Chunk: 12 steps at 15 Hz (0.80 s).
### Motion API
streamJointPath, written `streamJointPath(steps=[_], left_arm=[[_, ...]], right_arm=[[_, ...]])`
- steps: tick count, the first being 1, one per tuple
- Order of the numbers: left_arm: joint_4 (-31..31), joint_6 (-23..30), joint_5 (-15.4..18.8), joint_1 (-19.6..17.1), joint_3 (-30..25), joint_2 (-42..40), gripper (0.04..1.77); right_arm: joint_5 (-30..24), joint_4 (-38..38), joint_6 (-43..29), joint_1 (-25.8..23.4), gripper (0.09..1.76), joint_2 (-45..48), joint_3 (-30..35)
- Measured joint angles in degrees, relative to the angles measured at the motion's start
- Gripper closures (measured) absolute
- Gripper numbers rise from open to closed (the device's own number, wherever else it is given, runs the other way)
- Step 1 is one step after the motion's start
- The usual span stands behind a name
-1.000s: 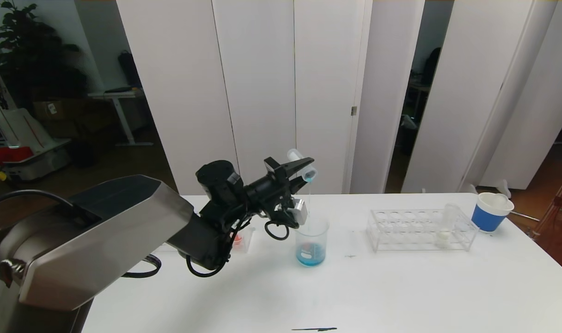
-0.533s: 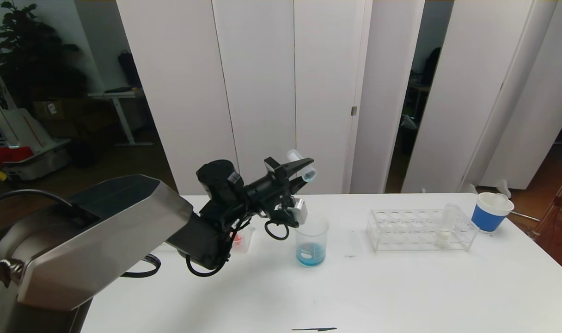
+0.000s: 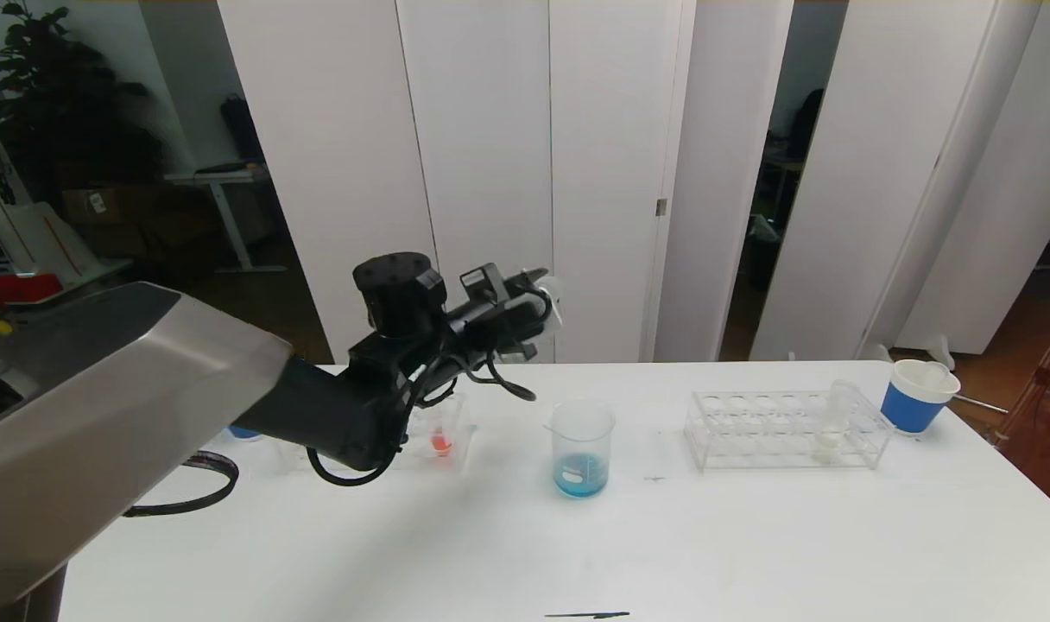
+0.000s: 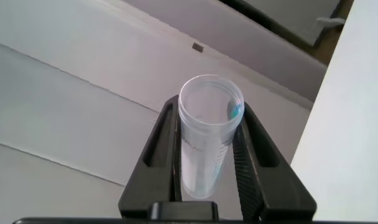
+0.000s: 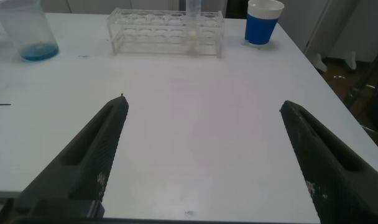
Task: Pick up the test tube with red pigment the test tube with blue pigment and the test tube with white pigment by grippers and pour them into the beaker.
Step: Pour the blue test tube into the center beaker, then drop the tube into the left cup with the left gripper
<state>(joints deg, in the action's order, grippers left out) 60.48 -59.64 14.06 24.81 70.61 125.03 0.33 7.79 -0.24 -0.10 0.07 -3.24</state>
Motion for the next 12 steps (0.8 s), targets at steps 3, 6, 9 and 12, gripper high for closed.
streamJointPath(steps=[3,6,9,12], left_arm=[[-10.8,15.9,-9.9,0.9,2.6,-3.5,1.25],[-17.6,35.1,-11.5,1.7,4.9,-6.5,1.25],[-24.7,55.6,-13.2,1.9,6.2,-9.0,1.25],[-26.6,64.5,-18.2,1.7,6.2,-10.2,1.25]], right_arm=[[0.0,0.0,0.0,0.0,0.10,0.0,0.0],[0.0,0.0,0.0,0.0,0.10,0.0,0.0],[0.0,0.0,0.0,0.0,0.10,0.0,0.0],[0.0,0.0,0.0,0.0,0.10,0.0,0.0]])
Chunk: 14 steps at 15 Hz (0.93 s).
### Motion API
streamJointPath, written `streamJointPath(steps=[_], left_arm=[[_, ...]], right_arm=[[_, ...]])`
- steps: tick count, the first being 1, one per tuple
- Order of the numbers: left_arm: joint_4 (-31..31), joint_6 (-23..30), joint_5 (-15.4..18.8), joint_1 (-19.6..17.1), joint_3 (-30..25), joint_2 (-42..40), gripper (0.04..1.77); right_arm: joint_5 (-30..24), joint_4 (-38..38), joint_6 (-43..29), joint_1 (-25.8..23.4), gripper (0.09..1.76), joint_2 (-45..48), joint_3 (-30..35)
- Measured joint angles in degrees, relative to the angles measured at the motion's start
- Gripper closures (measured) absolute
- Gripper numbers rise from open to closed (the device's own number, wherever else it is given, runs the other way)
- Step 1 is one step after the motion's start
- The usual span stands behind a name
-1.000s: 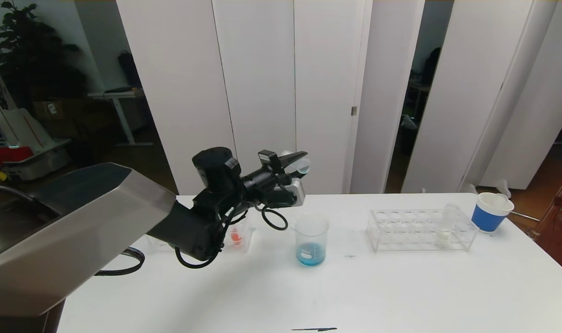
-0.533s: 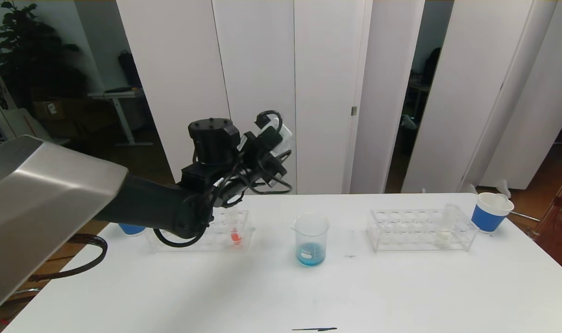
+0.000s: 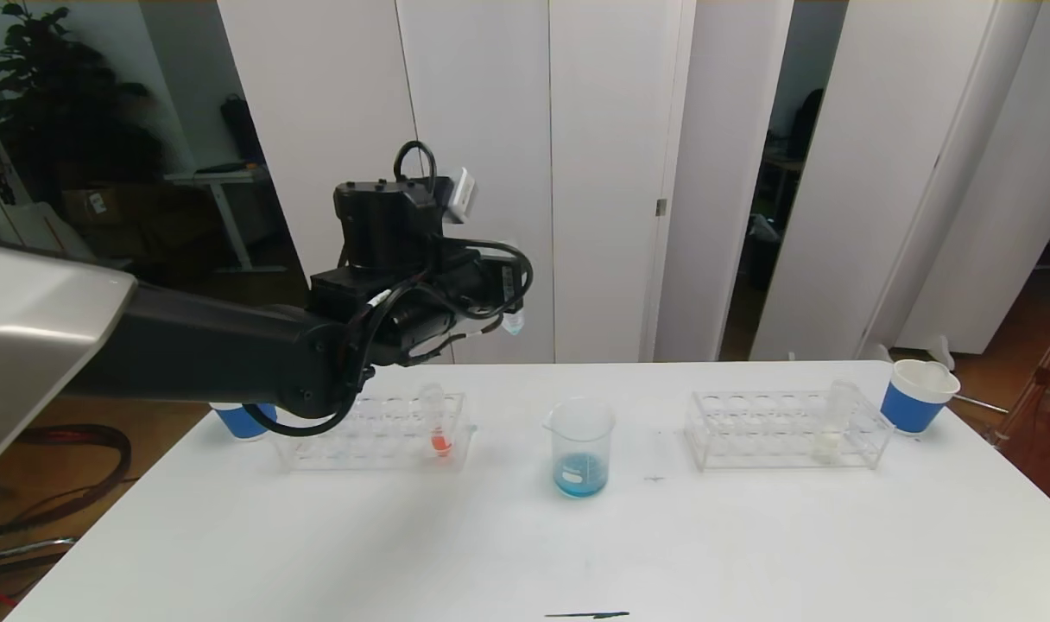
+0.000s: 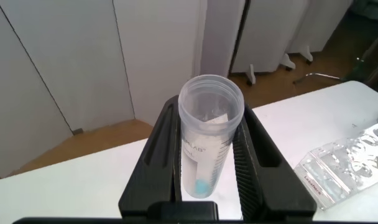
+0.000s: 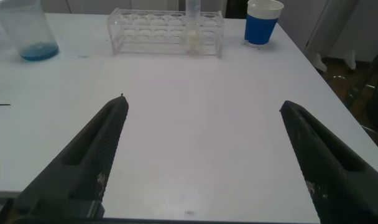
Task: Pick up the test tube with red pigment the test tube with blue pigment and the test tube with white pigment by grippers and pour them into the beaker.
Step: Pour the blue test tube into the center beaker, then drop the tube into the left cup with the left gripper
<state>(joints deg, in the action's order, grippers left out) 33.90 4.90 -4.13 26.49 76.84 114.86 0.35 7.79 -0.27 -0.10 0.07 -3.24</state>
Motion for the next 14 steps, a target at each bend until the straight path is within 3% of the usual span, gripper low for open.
streamJointPath(steps=[4,6,9,14], left_arm=[[6.4,-0.9,-5.4,-0.4,-2.3,-0.5,1.25],[13.8,-5.7,-7.4,-1.6,-5.1,-0.6,1.25],[22.5,-13.3,-9.1,-6.5,-8.8,-0.9,1.25],[32.2,-17.0,-13.1,-17.1,-11.1,-1.1,1.25]], right_arm=[[0.0,0.0,0.0,0.0,0.10,0.0,0.0],[0.0,0.0,0.0,0.0,0.10,0.0,0.0],[0.0,0.0,0.0,0.0,0.10,0.0,0.0],[0.0,0.0,0.0,0.0,0.10,0.0,0.0]])
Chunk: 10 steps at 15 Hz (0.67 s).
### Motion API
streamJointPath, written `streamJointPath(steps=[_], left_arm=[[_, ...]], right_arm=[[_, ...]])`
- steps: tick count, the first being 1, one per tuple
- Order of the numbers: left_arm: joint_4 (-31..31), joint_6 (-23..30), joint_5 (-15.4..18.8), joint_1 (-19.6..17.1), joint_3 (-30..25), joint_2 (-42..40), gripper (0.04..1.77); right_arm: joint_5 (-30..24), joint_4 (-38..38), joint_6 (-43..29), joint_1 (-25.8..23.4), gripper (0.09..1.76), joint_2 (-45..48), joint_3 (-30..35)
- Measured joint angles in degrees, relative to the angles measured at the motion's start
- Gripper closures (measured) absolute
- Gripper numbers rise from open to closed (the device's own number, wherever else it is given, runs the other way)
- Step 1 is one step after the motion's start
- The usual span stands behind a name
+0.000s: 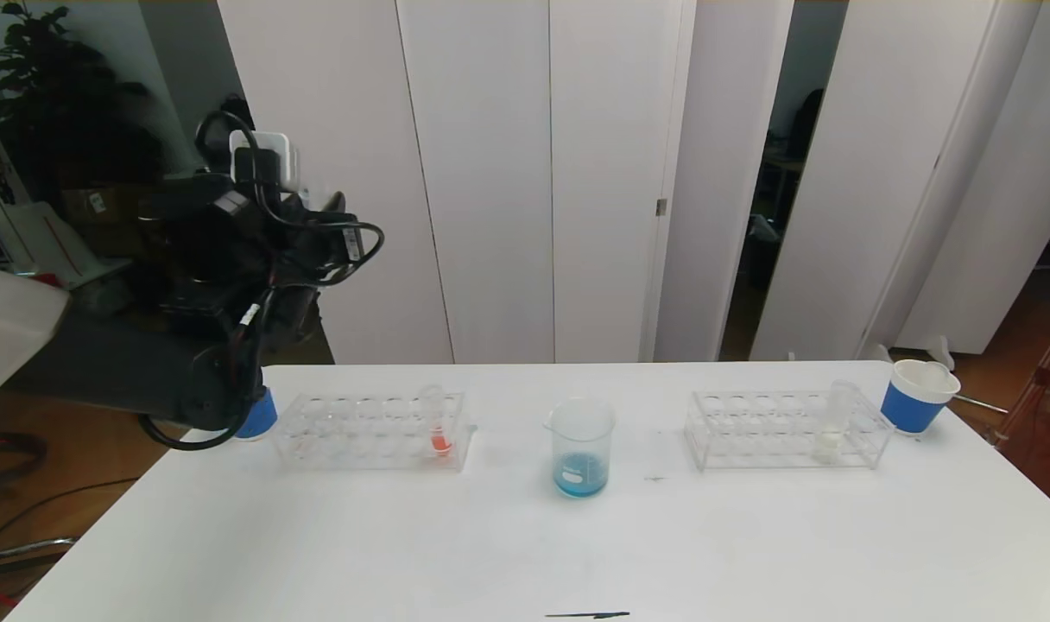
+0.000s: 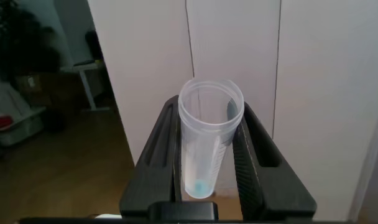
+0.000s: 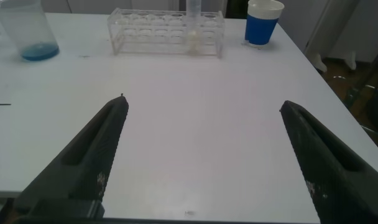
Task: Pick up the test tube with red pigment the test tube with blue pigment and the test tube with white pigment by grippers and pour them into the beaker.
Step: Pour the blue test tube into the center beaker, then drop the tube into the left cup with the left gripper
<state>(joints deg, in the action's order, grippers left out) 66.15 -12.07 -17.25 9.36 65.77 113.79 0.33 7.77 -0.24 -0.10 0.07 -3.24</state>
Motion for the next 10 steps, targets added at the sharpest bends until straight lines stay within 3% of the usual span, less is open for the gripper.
streamJointPath(steps=[4,10], left_arm=[[6.3,-4.1,0.5,-9.2,-3.1,0.8,1.25],[8.5,1.1,0.7,-15.8,-6.0,5.3,1.25]], right_arm=[[0.0,0.0,0.0,0.0,0.10,0.0,0.0],[0.0,0.0,0.0,0.0,0.10,0.0,0.0]])
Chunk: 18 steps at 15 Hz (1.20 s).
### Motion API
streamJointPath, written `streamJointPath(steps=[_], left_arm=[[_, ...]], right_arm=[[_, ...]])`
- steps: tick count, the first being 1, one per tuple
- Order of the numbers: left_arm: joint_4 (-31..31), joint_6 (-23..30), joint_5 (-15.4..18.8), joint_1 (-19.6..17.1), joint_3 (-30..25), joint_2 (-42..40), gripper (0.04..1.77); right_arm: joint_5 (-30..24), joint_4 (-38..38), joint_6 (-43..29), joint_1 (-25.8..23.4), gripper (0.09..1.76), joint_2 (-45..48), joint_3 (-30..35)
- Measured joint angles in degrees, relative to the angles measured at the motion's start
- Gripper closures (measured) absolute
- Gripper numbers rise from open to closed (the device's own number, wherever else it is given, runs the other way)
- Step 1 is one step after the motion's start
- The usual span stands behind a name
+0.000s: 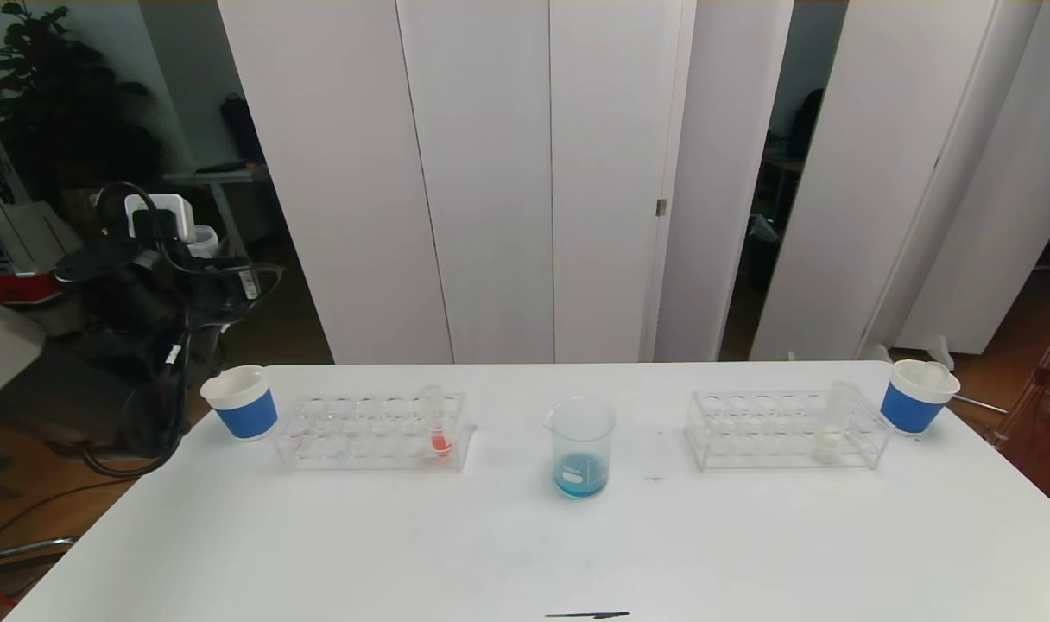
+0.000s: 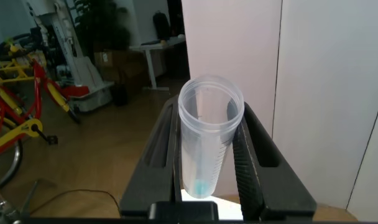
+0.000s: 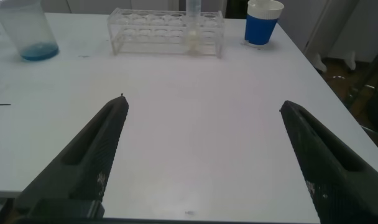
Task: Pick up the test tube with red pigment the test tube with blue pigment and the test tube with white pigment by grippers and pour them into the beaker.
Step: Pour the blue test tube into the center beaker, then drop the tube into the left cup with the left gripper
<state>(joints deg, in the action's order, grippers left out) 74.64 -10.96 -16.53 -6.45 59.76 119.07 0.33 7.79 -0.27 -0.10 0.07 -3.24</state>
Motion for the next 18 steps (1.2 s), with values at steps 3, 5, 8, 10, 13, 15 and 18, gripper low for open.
streamJointPath(steps=[3,5,8,10,13,15,18], left_arm=[[0.2,0.9,0.2,-2.8,-0.9,2.9,1.25],[0.1,2.5,0.4,-4.2,-1.6,4.6,1.25],[-0.4,4.4,2.2,-5.1,-2.4,6.6,1.25],[-0.9,6.0,2.4,-5.6,-2.6,7.9,1.25],[-1.4,6.4,2.5,-6.0,-3.0,9.4,1.25],[-3.6,6.7,2.5,-6.1,-3.0,10.0,1.25],[-5.8,8.4,2.6,-6.1,-2.8,10.4,1.25]], right_arm=[[0.0,0.0,0.0,0.0,0.10,0.0,0.0],[0.0,0.0,0.0,0.0,0.10,0.0,0.0],[0.0,0.0,0.0,0.0,0.10,0.0,0.0],[0.0,0.0,0.0,0.0,0.10,0.0,0.0],[0.0,0.0,0.0,0.0,0.10,0.0,0.0],[0.0,0.0,0.0,0.0,0.10,0.0,0.0],[0.0,0.0,0.0,0.0,0.10,0.0,0.0]])
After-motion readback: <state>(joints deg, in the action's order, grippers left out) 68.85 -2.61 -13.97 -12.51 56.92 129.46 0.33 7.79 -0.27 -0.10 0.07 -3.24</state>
